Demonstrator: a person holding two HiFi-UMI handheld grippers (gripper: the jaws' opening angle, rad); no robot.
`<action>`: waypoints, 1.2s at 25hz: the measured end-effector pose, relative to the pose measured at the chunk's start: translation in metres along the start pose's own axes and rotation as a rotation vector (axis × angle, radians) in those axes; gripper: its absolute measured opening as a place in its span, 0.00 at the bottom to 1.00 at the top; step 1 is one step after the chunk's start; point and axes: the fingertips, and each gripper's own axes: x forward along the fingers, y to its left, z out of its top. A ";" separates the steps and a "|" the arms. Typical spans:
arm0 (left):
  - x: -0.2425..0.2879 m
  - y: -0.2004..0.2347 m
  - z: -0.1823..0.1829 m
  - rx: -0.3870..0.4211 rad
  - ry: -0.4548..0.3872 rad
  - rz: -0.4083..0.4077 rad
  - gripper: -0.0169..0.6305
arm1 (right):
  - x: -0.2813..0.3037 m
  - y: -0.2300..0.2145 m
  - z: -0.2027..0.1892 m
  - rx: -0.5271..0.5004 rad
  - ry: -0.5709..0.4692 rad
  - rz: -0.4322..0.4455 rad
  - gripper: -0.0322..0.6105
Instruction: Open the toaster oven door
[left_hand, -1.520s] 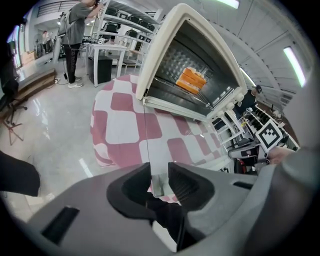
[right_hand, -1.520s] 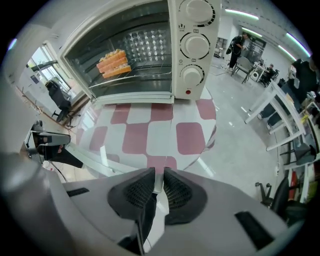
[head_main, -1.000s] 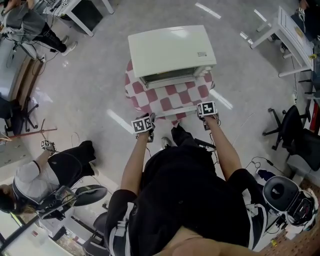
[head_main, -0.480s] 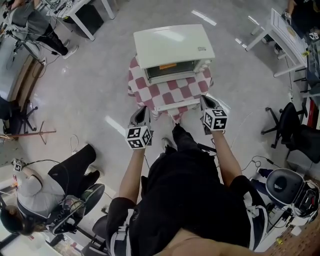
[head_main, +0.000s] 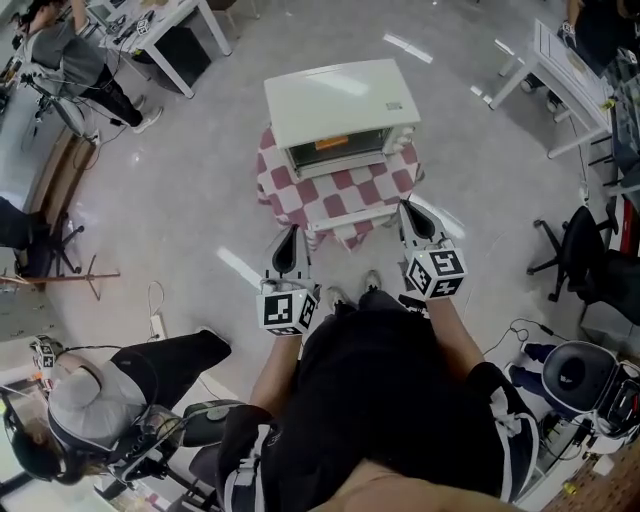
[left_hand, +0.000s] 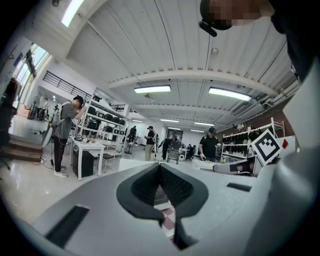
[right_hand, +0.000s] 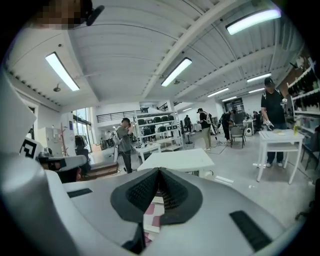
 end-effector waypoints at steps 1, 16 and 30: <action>-0.002 -0.006 0.005 0.002 -0.015 0.005 0.04 | -0.004 0.001 0.004 -0.025 -0.008 0.002 0.09; 0.005 -0.064 0.002 0.010 0.003 0.019 0.04 | -0.040 0.013 0.015 -0.070 -0.078 0.101 0.09; 0.009 -0.077 -0.002 -0.003 -0.005 0.016 0.04 | -0.038 0.006 0.013 -0.070 -0.077 0.110 0.09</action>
